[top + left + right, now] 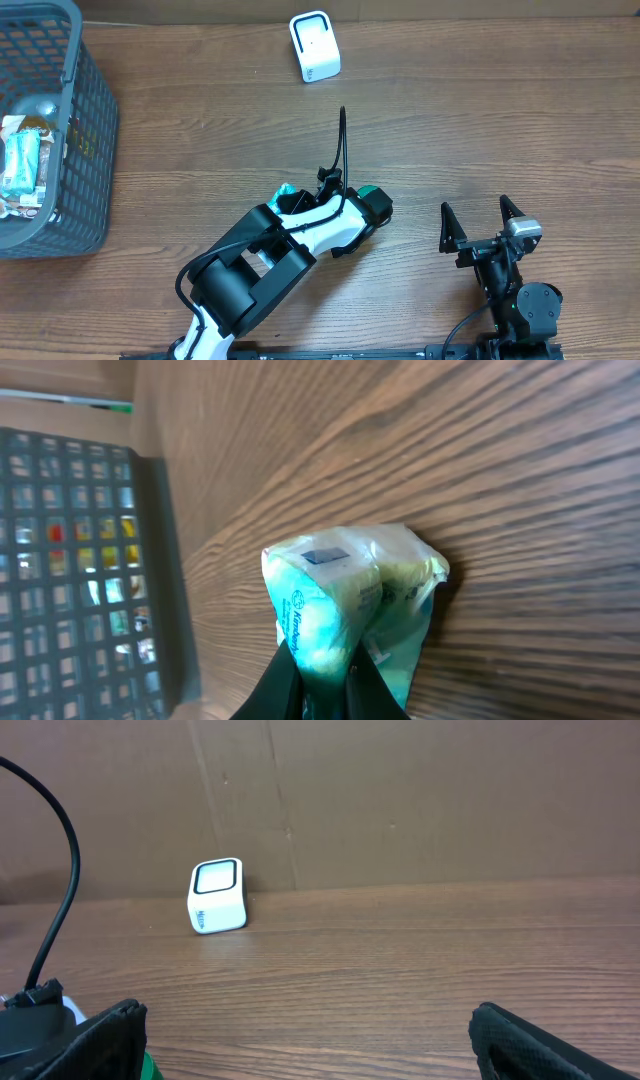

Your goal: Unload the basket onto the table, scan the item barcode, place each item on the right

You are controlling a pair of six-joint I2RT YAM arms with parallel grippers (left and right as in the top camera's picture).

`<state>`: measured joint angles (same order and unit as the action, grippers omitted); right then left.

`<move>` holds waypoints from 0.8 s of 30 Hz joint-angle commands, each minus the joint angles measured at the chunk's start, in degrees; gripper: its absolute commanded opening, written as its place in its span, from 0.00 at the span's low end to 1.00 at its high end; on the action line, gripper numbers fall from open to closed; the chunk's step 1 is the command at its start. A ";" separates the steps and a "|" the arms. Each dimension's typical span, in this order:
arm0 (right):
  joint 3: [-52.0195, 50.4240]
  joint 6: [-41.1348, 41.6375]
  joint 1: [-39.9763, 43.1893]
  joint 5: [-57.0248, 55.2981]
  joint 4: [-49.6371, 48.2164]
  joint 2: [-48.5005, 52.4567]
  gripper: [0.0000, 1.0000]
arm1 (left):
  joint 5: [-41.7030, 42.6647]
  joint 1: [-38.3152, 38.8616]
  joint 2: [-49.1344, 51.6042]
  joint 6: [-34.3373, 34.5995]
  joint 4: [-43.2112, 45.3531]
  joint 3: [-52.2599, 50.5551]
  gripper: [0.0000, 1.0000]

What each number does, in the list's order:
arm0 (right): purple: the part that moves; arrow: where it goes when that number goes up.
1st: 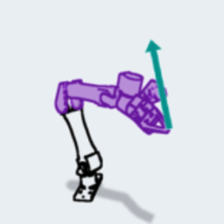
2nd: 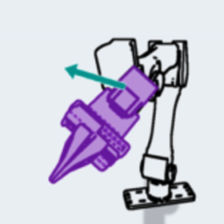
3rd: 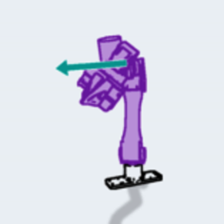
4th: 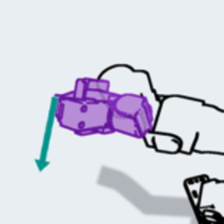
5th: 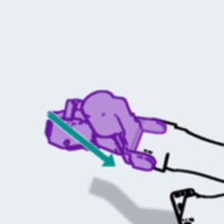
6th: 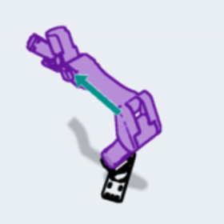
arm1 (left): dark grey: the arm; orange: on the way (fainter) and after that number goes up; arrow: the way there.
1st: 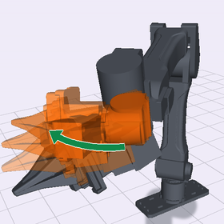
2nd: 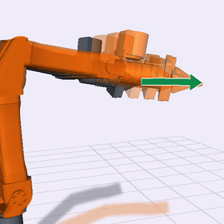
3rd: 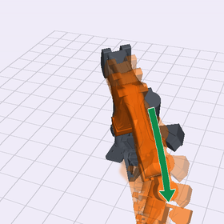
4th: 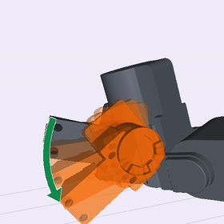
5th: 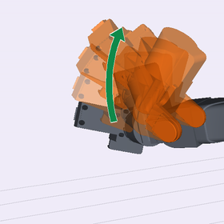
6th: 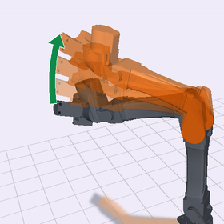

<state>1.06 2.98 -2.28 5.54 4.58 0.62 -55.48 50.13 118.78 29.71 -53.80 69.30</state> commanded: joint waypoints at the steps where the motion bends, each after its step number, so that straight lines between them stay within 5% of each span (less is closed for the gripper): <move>1: -0.61 0.02 0.00 -0.50 -0.17 -0.44 1.00 | 2.51 -0.22 0.26 1.60 0.50 -0.22 0.04; 11: -0.61 0.02 0.00 -0.50 -0.17 -0.44 1.00 | 4.09 -0.24 0.26 2.84 0.52 -0.20 0.22; 12: -0.61 0.04 0.00 -0.50 -0.17 -0.46 1.00 | 4.04 -0.24 0.24 3.67 0.44 -0.17 0.35; 13: -0.61 0.02 0.00 -0.50 -0.17 -0.46 1.00 | 4.04 -0.24 0.17 4.24 0.28 -0.15 0.76; 14: -0.61 0.02 0.00 -0.50 -0.17 -0.44 1.00 | 4.04 -0.24 0.04 4.85 0.15 -0.13 0.98; 20: -0.61 0.02 0.00 -0.50 -0.17 -0.44 1.00 | 4.28 -0.31 -6.36 6.58 0.07 0.79 1.00; 24: -0.61 0.02 0.00 -0.50 -0.17 -0.46 1.00 | 11.85 -2.27 -16.15 2.84 0.22 2.19 1.00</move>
<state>1.06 2.96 -2.28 5.54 4.56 0.62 -49.87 49.67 111.13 34.35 -53.91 69.41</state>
